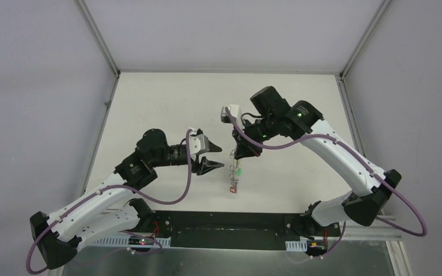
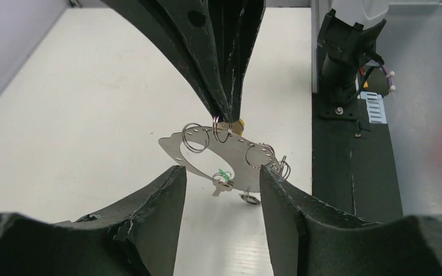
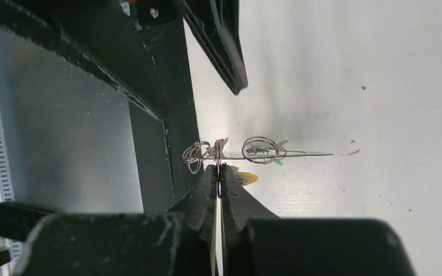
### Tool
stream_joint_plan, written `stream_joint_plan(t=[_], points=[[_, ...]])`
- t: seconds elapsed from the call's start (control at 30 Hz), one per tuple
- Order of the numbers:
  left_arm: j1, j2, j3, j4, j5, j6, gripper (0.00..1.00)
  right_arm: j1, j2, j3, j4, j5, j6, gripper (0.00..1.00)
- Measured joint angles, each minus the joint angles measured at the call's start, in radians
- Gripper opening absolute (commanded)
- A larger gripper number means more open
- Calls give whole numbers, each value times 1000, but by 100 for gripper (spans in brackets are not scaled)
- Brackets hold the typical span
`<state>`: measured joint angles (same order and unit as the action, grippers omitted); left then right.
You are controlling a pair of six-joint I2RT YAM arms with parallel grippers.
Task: Put the keys on the keyring
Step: Adjust the key on the keyring.
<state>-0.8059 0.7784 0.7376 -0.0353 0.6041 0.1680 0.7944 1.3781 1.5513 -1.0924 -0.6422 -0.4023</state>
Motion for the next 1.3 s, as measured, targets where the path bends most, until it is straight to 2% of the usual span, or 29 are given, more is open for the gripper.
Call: stream_joint_plan(t=[0.2, 0.33, 0.57, 0.7, 1.03, 1.3], points=[[0, 94, 2, -13, 24, -40, 46, 59, 131, 100, -170, 114, -11, 0], [0, 140, -28, 96, 42, -99, 36, 79, 157, 102, -227, 161, -15, 0], [0, 197, -86, 247, 90, -164, 36, 85, 158, 104, -241, 180, -16, 0], [-7, 203, -89, 277, 106, -176, 29, 85, 158, 104, -239, 183, -16, 0], [-32, 233, -99, 325, 134, -177, 25, 85, 158, 103, -230, 183, -14, 0], [-33, 235, -99, 330, 115, -144, 0, 85, 157, 102, -230, 180, -10, 0]])
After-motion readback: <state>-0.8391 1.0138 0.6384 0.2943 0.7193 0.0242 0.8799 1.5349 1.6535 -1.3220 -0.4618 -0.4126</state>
